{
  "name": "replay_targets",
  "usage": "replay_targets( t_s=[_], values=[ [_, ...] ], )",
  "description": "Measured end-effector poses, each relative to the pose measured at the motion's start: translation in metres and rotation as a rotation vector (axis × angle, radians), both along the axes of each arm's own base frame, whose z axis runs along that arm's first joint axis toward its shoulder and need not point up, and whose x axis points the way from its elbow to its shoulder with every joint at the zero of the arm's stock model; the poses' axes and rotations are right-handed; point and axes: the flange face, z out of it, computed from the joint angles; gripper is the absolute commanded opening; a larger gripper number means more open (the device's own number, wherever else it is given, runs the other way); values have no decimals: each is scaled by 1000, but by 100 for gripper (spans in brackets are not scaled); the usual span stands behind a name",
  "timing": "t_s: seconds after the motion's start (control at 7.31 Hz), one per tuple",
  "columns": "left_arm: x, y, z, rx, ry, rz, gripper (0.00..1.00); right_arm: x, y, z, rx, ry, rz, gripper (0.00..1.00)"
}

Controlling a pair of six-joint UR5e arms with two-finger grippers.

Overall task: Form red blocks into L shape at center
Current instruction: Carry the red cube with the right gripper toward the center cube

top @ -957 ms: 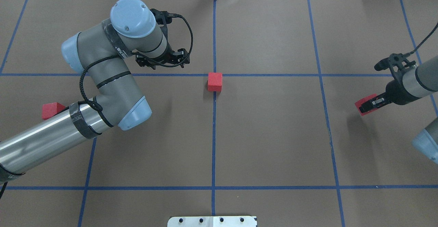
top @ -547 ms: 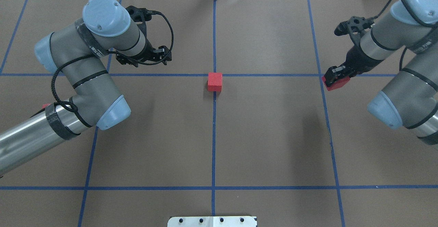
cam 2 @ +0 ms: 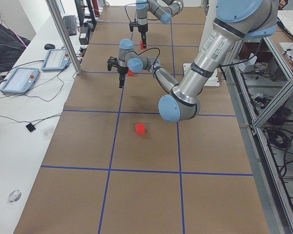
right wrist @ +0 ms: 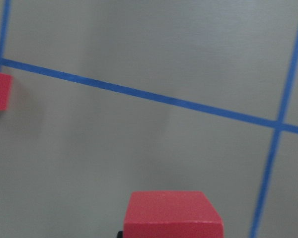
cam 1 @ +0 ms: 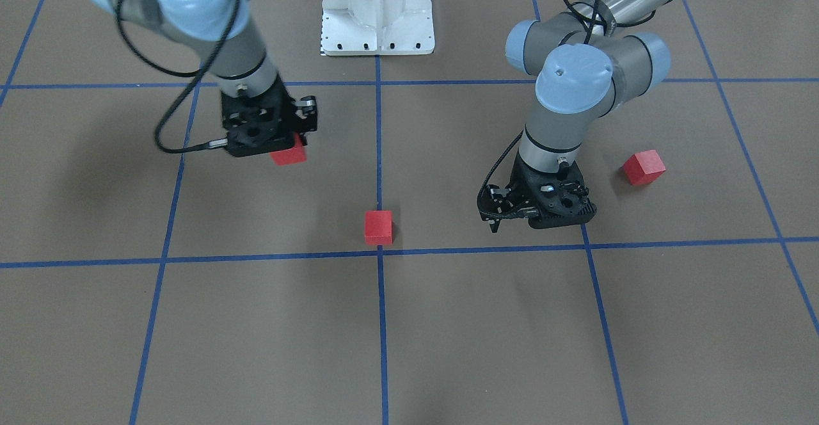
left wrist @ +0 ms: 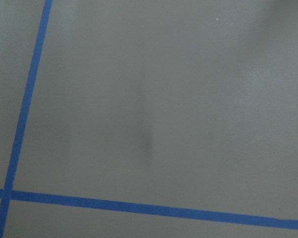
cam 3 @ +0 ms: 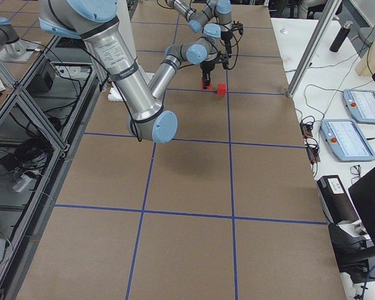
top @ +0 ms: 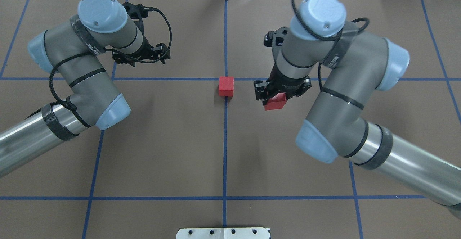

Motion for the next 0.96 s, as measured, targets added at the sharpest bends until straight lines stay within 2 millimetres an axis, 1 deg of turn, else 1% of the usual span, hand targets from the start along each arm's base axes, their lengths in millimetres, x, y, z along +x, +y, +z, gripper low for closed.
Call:
replay_targets(
  t_s=[0.14, 0.27, 0.41, 0.55, 0.68, 0.96],
  values=[
    [-2, -2, 2, -3, -2, -4, 99, -44, 16, -28, -22, -4, 3, 0],
    [-2, -3, 4, -6, -5, -5, 99, -81, 19, -47, -27, -6, -4, 0],
    [-2, -4, 7, -9, -9, -6, 99, -112, 15, -53, -23, -8, -10, 0],
    [-2, -6, 10, -13, -14, -8, 99, -130, 9, -47, -20, -4, -11, 0],
    [0, -9, 15, -12, -13, -10, 99, -141, 4, -39, -26, 7, -7, 0],
    [1, -17, 25, -11, -9, -17, 99, -149, -2, -27, -45, 27, 5, 0]
  ],
)
